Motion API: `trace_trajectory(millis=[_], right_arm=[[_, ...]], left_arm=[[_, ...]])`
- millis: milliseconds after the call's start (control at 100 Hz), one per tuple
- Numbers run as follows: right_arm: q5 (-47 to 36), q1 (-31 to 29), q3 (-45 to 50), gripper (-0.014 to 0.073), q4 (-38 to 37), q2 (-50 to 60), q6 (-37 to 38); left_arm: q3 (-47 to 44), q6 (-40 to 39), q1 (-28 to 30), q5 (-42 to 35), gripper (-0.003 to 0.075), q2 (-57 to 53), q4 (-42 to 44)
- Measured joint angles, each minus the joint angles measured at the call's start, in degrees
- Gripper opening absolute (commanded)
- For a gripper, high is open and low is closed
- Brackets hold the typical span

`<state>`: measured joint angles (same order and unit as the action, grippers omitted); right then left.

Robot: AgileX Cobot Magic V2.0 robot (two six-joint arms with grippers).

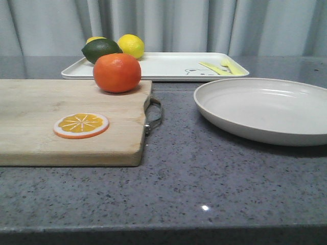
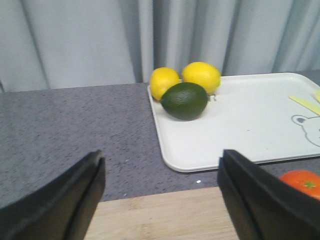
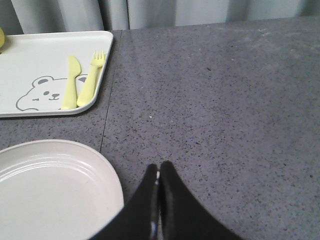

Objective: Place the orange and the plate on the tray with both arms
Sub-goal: 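Move the open left gripper down over the whole orange on the cutting board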

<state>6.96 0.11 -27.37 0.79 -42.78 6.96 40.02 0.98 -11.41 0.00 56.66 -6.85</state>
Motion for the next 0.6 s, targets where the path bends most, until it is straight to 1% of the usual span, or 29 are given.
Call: trace_trajectory(millis=[50, 130, 320, 400, 600], right_arm=[[0.0, 0.0, 0.0, -0.0063, 0.0, 0.0, 0.0], [0.0, 0.0, 0.0, -0.0063, 0.0, 0.0, 0.0], [-0.2, 0.0, 0.0, -0.0063, 0.0, 0.0, 0.0], [-1.0, 0.0, 0.0, -0.0063, 0.0, 0.0, 0.0], [-2.2, 0.0, 0.0, -0.0063, 0.0, 0.0, 0.0]], left_arm=[[1.9, 0.0, -1.8, 1.1, 0.0582, 1.7, 0.0], [5.6, 0.0, -4.0, 4.0, 0.0582, 4.8, -0.3], [15.4, 0.0, -9.4, 14.8, 0.058, 13.1, -0.8], [19.4, 0.0, -11.8, 17.6, 0.058, 16.7, -0.8], [29.6, 0.0, -15.7, 24.9, 0.058, 26.1, -0.9]])
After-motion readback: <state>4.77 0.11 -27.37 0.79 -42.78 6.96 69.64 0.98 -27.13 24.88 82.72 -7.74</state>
